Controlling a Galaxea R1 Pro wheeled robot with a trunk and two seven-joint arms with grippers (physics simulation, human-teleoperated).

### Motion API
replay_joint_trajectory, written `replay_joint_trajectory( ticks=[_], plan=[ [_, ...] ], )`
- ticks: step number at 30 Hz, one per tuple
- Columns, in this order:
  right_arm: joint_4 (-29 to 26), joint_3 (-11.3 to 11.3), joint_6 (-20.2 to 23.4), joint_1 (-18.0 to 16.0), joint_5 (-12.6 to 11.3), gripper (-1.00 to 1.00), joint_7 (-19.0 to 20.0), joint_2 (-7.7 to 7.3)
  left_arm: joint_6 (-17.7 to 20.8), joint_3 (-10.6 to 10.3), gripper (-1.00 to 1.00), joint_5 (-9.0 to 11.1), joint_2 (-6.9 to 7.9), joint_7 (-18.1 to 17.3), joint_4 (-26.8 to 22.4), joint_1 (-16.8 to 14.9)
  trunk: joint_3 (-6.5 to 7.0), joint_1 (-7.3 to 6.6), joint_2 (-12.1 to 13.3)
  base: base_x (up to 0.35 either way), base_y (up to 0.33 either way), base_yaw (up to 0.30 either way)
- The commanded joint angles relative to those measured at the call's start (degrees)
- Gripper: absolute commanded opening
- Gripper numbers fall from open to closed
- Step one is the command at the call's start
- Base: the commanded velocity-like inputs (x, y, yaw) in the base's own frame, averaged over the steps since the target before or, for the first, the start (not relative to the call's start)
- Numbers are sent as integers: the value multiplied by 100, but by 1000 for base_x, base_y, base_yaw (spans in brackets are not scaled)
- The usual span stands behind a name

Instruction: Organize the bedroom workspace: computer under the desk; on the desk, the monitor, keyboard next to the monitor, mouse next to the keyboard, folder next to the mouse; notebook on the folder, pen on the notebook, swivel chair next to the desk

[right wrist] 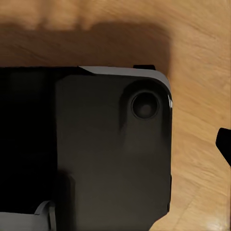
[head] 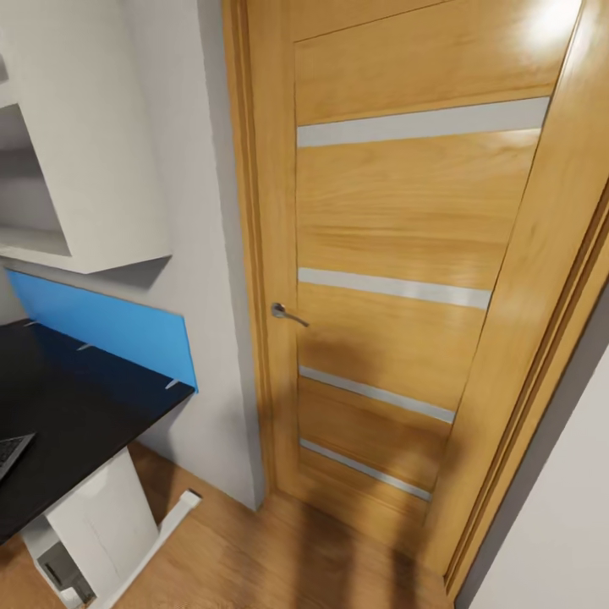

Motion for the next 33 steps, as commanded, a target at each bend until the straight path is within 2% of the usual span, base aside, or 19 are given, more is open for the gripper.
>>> replay_joint_trajectory(
  ticks=[1,11,17,22,24,28,30,33],
  plan=[
    [3,-1,-20,-3,-3,100,4,0,7,0,100,-4,1,2,-9,1,-8,1,-5,0,0,256],
    [-7,10,-175,-3,-9,100,12,21,7,-1,100,-5,14,20,-143,1,-21,1,-5,0,0,262],
    [-7,29,-805,-3,27,100,12,132,7,6,100,0,75,30,-423,1,-21,1,-5,0,0,265],
    [-4,41,-1107,-3,44,100,7,190,-82,30,100,16,89,12,-515,1,-25,1,-5,0,0,264],
    [-13,40,-1153,-3,46,100,6,198,-207,52,100,21,86,13,-526,1,-29,1,-5,0,0,264],
    [-40,33,-1216,-3,49,100,4,196,-721,108,100,28,79,30,-544,1,-39,1,-5,0,0,262],
    [-71,29,-1238,-3,49,100,4,186,-1094,123,100,38,82,50,-548,1,-46,1,-5,0,0,254],
    [-326,25,-1250,-3,50,100,-7,173,-1505,134,100,150,88,67,-565,1,-60,1,-5,0,0,229]
  ],
)
